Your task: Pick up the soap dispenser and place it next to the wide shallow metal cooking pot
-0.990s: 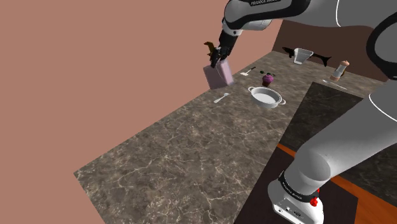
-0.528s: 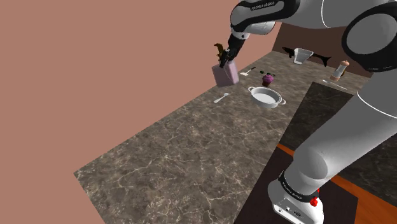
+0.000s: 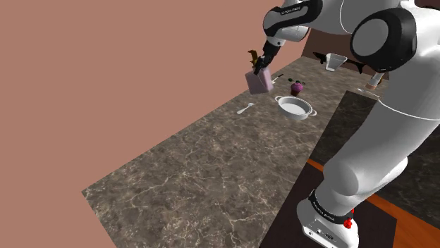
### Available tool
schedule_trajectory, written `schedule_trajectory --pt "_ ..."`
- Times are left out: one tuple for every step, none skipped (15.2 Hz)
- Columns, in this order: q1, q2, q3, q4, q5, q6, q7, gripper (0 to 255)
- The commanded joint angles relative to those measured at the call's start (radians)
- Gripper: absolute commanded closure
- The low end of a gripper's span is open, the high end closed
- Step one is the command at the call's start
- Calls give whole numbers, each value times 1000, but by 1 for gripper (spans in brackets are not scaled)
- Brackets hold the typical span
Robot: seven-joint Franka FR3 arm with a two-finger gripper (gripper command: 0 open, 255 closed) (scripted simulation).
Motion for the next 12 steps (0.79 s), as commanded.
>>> schedule_trajectory --pt "-23 42 -15 32 19 3 -47 255" --pt "-35 68 -21 57 28 0 -69 255" --pt "-48 94 -27 84 38 -5 -90 255" --pt "-61 122 -33 112 48 -10 -111 255" --pt "-75 149 -37 141 58 -16 -131 255" --pt "-90 178 -41 173 67 -23 -150 255" --pt "-104 208 -45 206 77 -31 -169 255" --pt "-119 238 -48 240 86 -40 -187 255" --pt "-135 269 -50 277 95 -50 -204 255" --pt "-150 301 -52 316 104 -60 -220 255" --pt "-167 335 -54 357 112 -72 -235 255" --pt "-184 369 -54 401 120 -85 -249 255"
